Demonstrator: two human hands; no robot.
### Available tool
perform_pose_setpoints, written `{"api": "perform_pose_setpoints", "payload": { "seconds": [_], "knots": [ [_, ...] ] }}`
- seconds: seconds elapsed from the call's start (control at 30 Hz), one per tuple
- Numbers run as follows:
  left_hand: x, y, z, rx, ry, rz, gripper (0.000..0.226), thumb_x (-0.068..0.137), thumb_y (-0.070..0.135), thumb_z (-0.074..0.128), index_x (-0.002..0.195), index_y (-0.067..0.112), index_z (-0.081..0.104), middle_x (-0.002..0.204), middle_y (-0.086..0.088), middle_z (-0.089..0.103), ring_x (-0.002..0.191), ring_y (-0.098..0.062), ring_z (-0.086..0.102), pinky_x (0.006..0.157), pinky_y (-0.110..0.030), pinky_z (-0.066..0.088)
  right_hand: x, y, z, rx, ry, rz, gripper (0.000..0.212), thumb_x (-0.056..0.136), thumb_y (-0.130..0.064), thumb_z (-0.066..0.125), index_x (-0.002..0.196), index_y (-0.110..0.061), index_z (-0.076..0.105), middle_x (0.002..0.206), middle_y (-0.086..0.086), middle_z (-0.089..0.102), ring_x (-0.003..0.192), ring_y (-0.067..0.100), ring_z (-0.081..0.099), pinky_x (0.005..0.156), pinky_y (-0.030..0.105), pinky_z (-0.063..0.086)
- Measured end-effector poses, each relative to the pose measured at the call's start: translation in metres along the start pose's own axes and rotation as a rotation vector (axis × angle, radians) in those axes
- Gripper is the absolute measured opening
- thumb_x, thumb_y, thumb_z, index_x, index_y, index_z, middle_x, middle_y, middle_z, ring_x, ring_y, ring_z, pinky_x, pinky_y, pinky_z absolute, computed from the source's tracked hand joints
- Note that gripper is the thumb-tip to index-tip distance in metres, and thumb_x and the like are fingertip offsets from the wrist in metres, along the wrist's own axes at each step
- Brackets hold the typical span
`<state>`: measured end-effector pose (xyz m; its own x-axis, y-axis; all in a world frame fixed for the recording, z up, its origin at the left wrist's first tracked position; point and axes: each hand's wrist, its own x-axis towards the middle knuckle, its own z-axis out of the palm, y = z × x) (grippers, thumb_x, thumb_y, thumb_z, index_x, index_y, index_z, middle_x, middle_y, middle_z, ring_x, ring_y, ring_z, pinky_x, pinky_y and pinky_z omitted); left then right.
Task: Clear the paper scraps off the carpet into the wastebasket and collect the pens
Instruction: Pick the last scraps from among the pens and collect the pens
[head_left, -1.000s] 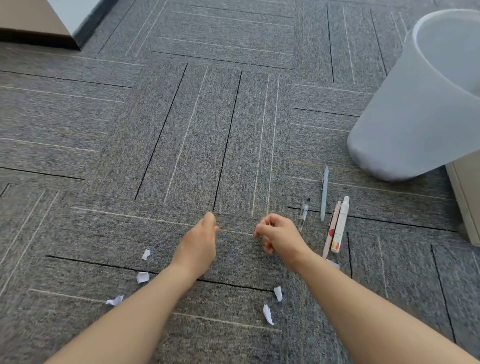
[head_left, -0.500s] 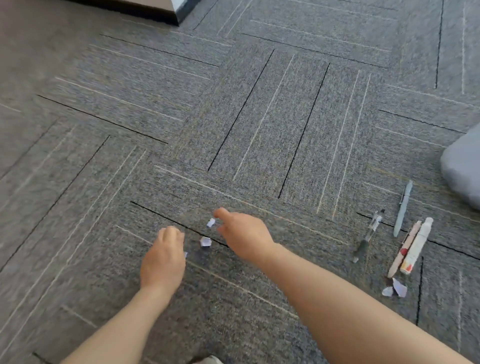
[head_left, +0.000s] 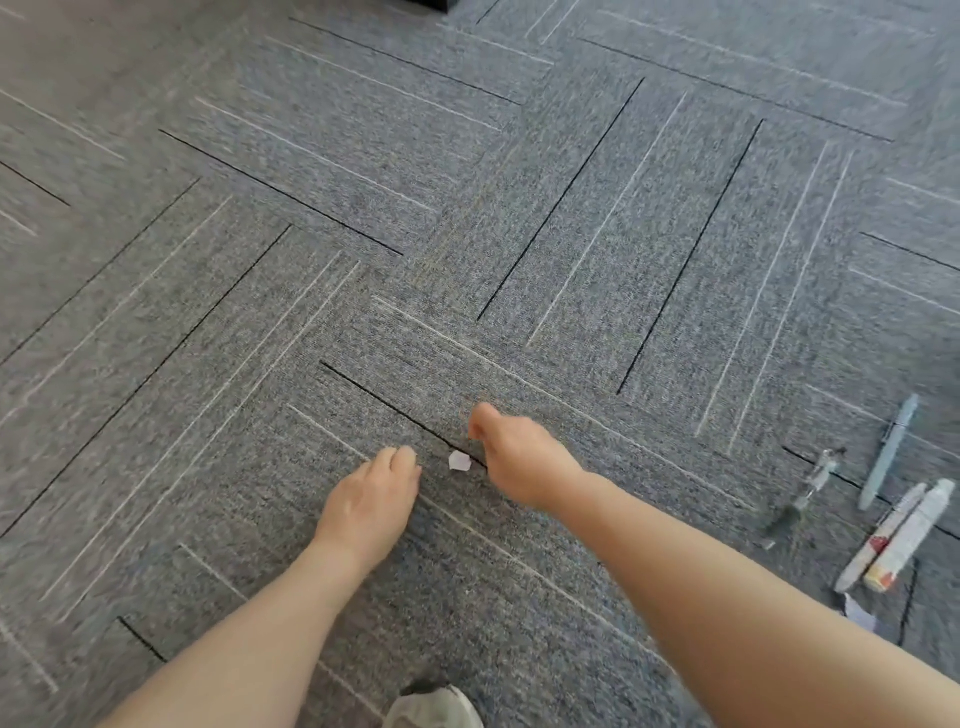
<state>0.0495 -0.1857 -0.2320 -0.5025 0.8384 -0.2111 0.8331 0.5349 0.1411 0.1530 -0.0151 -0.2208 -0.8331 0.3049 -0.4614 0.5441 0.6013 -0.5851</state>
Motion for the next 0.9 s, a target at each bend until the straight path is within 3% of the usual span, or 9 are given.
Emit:
{"api": "perform_pose_setpoints", "payload": {
  "seconds": [0.1, 0.23, 0.37, 0.43, 0.5, 0.6, 0.7, 0.8, 0.9],
  "knots": [
    [0.002, 0.004, -0.002, -0.143, 0.026, -0.143, 0.018, 0.098, 0.022, 0.041, 0.084, 0.013, 0.034, 0.069, -0.001, 0.042, 0.054, -0.030, 0.050, 0.044, -0.030, 0.025, -0.005, -0.005, 0.013, -0.150, -0.008, -0.087, 0.022, 0.095, -0.006, 0.037, 0.114, -0.016, 0.040, 0.083, 0.007, 0.060, 0.065, 0.030, 0.057, 0.057, 0.042, 0.051],
    [0.002, 0.008, 0.000, -0.239, 0.065, -0.176, 0.008, 0.098, 0.016, 0.040, 0.094, 0.009, 0.037, 0.075, -0.013, 0.056, 0.069, -0.039, 0.061, 0.052, -0.033, 0.032, -0.003, -0.013, 0.024, -0.350, 0.047, -0.172, 0.017, 0.104, -0.027, 0.035, 0.111, -0.012, 0.038, 0.085, 0.006, 0.057, 0.053, 0.027, 0.051, 0.045, 0.035, 0.041],
    [0.002, 0.009, 0.002, -0.244, 0.085, -0.168, 0.015, 0.098, 0.014, 0.036, 0.109, 0.008, 0.044, 0.097, -0.015, 0.062, 0.075, -0.035, 0.062, 0.056, -0.034, 0.038, -0.003, -0.020, 0.021, -0.489, 0.002, -0.146, 0.023, 0.097, -0.004, 0.044, 0.118, -0.012, 0.039, 0.080, 0.004, 0.053, 0.054, 0.024, 0.054, 0.042, 0.034, 0.040],
    [0.005, 0.013, 0.001, -0.279, 0.107, -0.165, 0.015, 0.099, 0.017, 0.033, 0.103, 0.009, 0.046, 0.096, -0.011, 0.058, 0.071, -0.032, 0.057, 0.057, -0.036, 0.040, -0.003, -0.020, 0.018, -0.347, 0.006, -0.078, 0.020, 0.094, -0.001, 0.042, 0.110, -0.012, 0.041, 0.073, 0.003, 0.053, 0.059, 0.026, 0.057, 0.045, 0.035, 0.042],
    [0.011, 0.022, -0.001, -0.340, 0.113, -0.138, 0.016, 0.099, 0.020, 0.033, 0.093, 0.011, 0.045, 0.090, -0.007, 0.052, 0.067, -0.029, 0.050, 0.059, -0.039, 0.041, -0.010, -0.010, 0.011, 0.022, 0.118, 0.035, 0.006, 0.099, -0.013, 0.038, 0.094, -0.014, 0.042, 0.070, 0.003, 0.052, 0.062, 0.024, 0.054, 0.051, 0.035, 0.040],
    [0.019, 0.050, -0.002, -0.381, 0.051, 0.005, 0.022, 0.099, 0.027, 0.031, 0.084, 0.014, 0.041, 0.084, -0.001, 0.045, 0.064, -0.025, 0.047, 0.058, -0.041, 0.042, -0.042, 0.026, -0.006, 0.541, 0.350, 0.232, 0.019, 0.097, -0.018, 0.038, 0.084, -0.009, 0.048, 0.074, 0.006, 0.060, 0.059, 0.018, 0.045, 0.054, 0.032, 0.035],
    [0.025, 0.090, 0.002, -0.314, -0.042, 0.229, 0.025, 0.099, 0.031, 0.032, 0.082, 0.015, 0.039, 0.080, 0.001, 0.043, 0.059, -0.024, 0.046, 0.051, -0.037, 0.033, -0.085, 0.071, -0.021, 0.705, 0.486, 0.380, 0.012, 0.085, -0.009, 0.044, 0.078, -0.012, 0.052, 0.070, 0.005, 0.061, 0.054, 0.016, 0.043, 0.053, 0.030, 0.035],
    [0.024, 0.129, 0.013, -0.268, -0.082, 0.466, 0.010, 0.096, 0.018, 0.046, 0.088, 0.014, 0.043, 0.079, -0.003, 0.050, 0.059, -0.029, 0.053, 0.050, -0.032, 0.027, -0.126, 0.106, -0.028, 0.681, 0.508, 0.445, 0.019, 0.082, 0.000, 0.042, 0.077, -0.014, 0.053, 0.064, 0.001, 0.053, 0.056, 0.017, 0.041, 0.054, 0.030, 0.034],
    [0.015, 0.161, 0.029, -0.191, -0.135, 0.702, 0.012, 0.087, 0.010, 0.046, 0.090, 0.020, 0.040, 0.075, 0.001, 0.054, 0.058, -0.024, 0.057, 0.045, -0.031, 0.032, -0.168, 0.130, -0.019, 0.360, 0.467, 0.463, 0.019, 0.089, -0.005, 0.043, 0.081, -0.017, 0.056, 0.063, -0.002, 0.055, 0.061, 0.020, 0.049, 0.060, 0.038, 0.041]
  ]
}}
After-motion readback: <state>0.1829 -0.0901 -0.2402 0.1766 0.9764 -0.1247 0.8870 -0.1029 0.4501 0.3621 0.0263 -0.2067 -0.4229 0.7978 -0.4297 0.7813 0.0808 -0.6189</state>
